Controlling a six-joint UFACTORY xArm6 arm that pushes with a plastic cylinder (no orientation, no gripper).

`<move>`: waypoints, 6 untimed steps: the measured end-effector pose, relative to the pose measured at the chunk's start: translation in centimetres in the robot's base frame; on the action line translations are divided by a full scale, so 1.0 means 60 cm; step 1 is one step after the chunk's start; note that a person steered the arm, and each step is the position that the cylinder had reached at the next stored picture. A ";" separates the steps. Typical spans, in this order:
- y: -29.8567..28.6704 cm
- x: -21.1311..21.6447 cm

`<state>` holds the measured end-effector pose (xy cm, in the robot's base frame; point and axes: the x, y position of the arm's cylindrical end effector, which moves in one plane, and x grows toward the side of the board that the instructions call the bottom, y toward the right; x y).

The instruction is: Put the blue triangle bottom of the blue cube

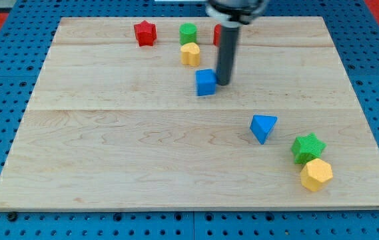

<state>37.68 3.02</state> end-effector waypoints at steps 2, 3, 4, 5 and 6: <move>0.043 -0.012; 0.126 0.052; 0.270 0.099; 0.265 0.180; 0.180 0.213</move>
<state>50.45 13.83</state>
